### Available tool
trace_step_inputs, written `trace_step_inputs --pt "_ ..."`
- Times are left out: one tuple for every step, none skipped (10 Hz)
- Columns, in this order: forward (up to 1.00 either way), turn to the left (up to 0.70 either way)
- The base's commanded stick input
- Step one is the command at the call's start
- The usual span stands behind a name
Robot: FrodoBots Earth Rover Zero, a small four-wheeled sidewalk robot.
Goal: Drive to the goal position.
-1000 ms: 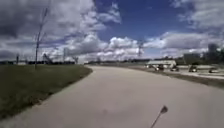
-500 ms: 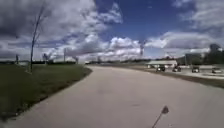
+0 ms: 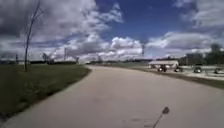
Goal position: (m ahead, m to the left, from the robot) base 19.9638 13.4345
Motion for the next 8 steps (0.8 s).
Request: trace_step_inputs --pt "1.0 0.0" --pt "1.0 0.0" --pt "1.0 0.0" --pt "1.0 0.0" --pt "1.0 0.0" --pt "1.0 0.0" --pt "1.0 0.0" --pt "1.0 0.0"
